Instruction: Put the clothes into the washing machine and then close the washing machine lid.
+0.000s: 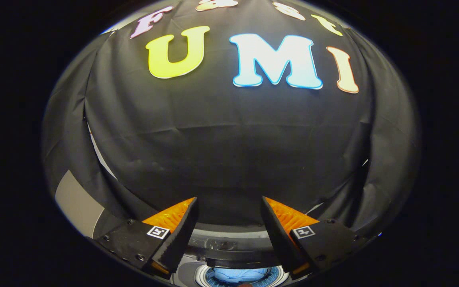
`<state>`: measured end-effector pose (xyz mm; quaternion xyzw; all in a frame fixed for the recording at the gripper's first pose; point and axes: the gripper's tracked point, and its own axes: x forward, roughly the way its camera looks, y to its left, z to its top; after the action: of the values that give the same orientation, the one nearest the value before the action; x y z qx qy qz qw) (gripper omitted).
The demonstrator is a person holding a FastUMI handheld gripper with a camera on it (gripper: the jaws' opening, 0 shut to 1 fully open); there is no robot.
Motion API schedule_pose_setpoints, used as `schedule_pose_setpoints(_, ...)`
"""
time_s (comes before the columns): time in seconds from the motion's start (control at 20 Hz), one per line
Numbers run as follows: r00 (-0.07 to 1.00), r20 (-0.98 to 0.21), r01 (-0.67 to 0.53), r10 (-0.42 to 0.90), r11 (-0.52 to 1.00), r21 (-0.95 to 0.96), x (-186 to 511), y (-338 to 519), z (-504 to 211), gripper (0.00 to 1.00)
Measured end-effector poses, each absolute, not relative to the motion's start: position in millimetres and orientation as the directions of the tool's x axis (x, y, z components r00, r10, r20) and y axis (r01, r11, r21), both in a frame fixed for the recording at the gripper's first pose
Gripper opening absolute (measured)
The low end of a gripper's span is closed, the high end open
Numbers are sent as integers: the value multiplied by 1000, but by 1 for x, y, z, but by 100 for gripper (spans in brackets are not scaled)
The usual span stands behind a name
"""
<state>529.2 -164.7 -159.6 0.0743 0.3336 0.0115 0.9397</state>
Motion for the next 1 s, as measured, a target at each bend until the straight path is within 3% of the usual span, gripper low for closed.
schedule_pose_setpoints(0.5,657,-750,44,77,989,140,526,-157,-188,96)
schedule_pose_setpoints(1.0,693,-718,40,61,992,123,502,-152,-182,99)
